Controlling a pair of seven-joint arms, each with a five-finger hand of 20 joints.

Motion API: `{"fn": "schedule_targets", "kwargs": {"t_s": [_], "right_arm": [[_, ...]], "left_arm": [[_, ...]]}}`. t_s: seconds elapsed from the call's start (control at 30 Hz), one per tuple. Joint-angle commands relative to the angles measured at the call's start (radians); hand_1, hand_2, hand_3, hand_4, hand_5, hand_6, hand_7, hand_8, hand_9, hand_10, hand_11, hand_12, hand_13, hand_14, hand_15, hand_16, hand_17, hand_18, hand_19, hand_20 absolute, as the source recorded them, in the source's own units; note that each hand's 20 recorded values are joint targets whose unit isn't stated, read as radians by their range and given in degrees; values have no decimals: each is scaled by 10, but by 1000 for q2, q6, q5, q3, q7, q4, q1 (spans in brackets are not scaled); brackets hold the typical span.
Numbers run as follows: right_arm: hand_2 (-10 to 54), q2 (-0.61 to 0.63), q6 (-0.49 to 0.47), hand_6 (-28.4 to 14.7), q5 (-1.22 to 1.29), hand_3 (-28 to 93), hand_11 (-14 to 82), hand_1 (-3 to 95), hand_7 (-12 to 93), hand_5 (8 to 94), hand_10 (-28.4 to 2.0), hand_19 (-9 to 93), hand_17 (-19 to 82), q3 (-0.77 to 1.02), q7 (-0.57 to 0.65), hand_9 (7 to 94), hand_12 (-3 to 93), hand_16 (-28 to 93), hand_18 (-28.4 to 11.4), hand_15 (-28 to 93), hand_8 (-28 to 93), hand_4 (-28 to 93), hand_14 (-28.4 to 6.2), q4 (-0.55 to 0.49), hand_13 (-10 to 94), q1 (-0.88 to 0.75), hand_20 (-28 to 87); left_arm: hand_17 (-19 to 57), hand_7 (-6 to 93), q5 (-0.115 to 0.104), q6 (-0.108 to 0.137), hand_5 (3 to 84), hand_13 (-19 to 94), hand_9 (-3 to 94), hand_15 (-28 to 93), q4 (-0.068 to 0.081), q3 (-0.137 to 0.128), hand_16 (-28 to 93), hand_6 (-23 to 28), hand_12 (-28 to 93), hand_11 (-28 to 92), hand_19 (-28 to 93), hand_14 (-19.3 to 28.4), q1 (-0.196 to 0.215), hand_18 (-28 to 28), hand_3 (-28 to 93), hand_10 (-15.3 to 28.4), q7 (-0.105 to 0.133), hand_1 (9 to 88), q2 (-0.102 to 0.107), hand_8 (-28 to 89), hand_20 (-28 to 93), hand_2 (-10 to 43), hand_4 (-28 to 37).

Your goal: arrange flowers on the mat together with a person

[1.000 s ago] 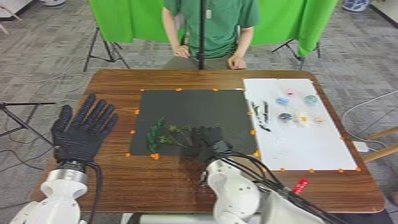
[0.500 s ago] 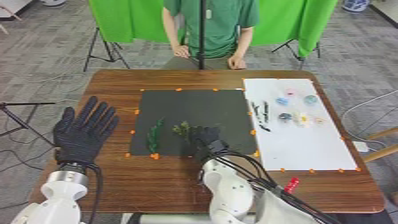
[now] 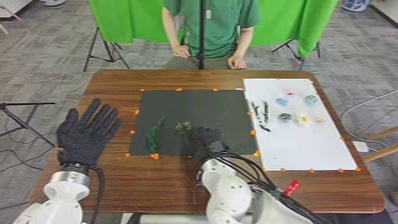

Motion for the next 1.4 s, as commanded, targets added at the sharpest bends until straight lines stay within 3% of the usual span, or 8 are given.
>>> {"fn": "schedule_targets", "kwargs": {"t_s": [0.03, 0.3, 0.43, 0.73, 0.87, 0.93, 1.17, 1.4], "right_arm": [[-95, -10, -31, -32, 7, 638, 590, 422, 467, 690, -174, 819, 250, 0, 25, 695, 426, 427, -283, 753, 168, -179, -189, 9, 589, -22, 322], [-95, 37, -39, -41, 37, 663, 589, 372, 448, 691, -178, 816, 247, 6, 28, 690, 424, 423, -284, 754, 113, -180, -196, -46, 579, 1, 321], [-95, 93, -22, -49, 49, 664, 582, 343, 479, 692, -183, 809, 240, 13, 35, 683, 423, 417, -284, 751, -109, -179, -202, -114, 570, 29, 322], [-95, 156, 6, -70, 112, 650, 547, 330, 444, 649, -205, 792, 218, 121, 65, 645, 406, 393, -284, 732, -116, -167, -220, -218, 541, 12, 321], [-95, 189, 64, -74, 229, 668, 535, 334, 438, 636, -211, 778, 203, 228, -166, 638, 398, 373, -284, 729, -113, -161, -223, -247, 530, -53, 319], [-50, 178, -41, -66, 374, 708, 484, 330, 380, 602, -199, 762, 190, 307, -326, 616, 367, 343, -271, 709, -117, -167, -208, -245, 514, -88, 307], [169, 99, -230, -21, 385, 762, 366, 277, 163, 559, -189, 723, 149, 301, -373, 552, 309, 391, -239, 708, -104, -158, -206, -179, 421, -78, 370], [210, 52, -302, -30, 319, 774, 293, 228, 130, 549, -190, 719, 136, 247, -318, 550, 275, 392, -246, 716, -97, -137, -217, -111, 403, -45, 395]], "left_arm": [[-48, 110, -5, 16, 424, 245, 348, 275, -1, 0, -55, 78, 101, 179, 287, 144, 23, 125, 745, 143, -3, 237, 3, -87, 112, 151, -283], [-48, 111, -1, 9, 423, 244, 346, 274, -6, -17, -55, 78, 101, 179, 287, 144, 40, 126, 746, 144, 8, 236, -8, -87, 111, 149, -283], [-48, 110, 38, 4, 422, 242, 345, 272, -11, -34, -54, 78, 101, 178, 286, 145, 51, 126, 745, 143, 7, 236, -8, -87, 111, 148, -283], [-47, 109, 29, -1, 421, 242, 345, 272, -13, -52, -53, 79, 103, 179, 284, 146, 57, 126, 747, 144, 18, 234, -12, -86, 110, 144, -283], [-47, 109, 17, 3, 421, 243, 345, 273, -14, -58, -53, 79, 103, 179, 283, 146, 64, 126, 745, 144, 27, 234, -9, -86, 111, 146, -283], [-47, 109, 13, 0, 421, 243, 345, 273, -13, -56, -53, 78, 103, 179, 284, 146, 64, 126, 744, 144, 31, 234, -8, -86, 112, 146, -283], [-49, 111, 15, -1, 422, 243, 346, 273, -10, -40, -52, 79, 103, 181, 286, 146, 51, 127, 744, 144, 25, 234, -13, -87, 114, 147, -283], [-49, 111, 14, 9, 421, 244, 346, 275, -9, -32, -52, 78, 103, 181, 285, 146, 46, 127, 743, 145, 16, 234, -12, -87, 113, 147, -283]]}}
